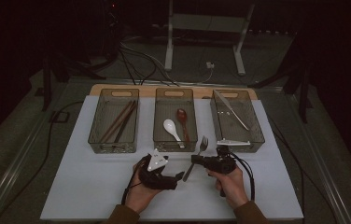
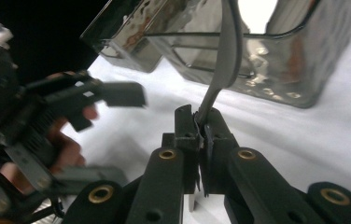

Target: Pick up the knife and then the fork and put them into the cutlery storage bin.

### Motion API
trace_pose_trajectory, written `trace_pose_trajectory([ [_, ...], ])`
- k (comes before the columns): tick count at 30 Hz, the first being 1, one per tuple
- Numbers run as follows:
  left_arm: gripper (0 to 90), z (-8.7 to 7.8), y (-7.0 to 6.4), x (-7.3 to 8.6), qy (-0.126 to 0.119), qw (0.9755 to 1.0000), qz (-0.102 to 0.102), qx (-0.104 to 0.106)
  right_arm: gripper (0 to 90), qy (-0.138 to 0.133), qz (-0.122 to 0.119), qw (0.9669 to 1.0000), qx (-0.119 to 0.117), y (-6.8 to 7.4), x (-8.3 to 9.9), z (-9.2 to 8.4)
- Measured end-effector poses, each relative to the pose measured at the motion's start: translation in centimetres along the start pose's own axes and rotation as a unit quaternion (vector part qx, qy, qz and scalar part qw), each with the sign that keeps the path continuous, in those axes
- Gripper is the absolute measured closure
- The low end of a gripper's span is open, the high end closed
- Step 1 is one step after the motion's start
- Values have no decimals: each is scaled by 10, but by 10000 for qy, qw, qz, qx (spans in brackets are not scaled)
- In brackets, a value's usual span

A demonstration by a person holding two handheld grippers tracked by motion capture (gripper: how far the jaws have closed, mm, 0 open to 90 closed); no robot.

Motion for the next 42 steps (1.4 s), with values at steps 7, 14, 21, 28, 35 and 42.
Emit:
trace_pose_trajectory([
  [7,88,-19,32,-6,-136,9992,-206,-309,876,-74,24,9999,136,-7,-6,-13],
  [14,21,-38,63,-3,-189,9973,-326,-638,876,-236,35,9994,258,-13,-20,-32],
  [21,17,-53,85,7,-133,9952,-246,-935,876,-427,-12,9983,398,-17,-39,-53],
  [28,16,-62,96,16,-94,9934,-305,-1100,876,-687,-18,9959,588,-24,-62,-77],
  [35,16,-64,101,21,-48,9929,-319,-1146,876,-865,48,9934,755,-32,-83,-98],
  [42,17,-63,101,23,-20,9928,-332,-1153,876,-1035,17,9898,974,-36,-103,-119],
])
Point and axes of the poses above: each handheld gripper's, and its own axes: z roughly forward along the jaws, x roughly out of its underside, y roughly to its left, the point moved 7 cm from there along z, roughly forward along the jaws, and after that the axes turned 15 degrees about -x, right-handed, at the moved point
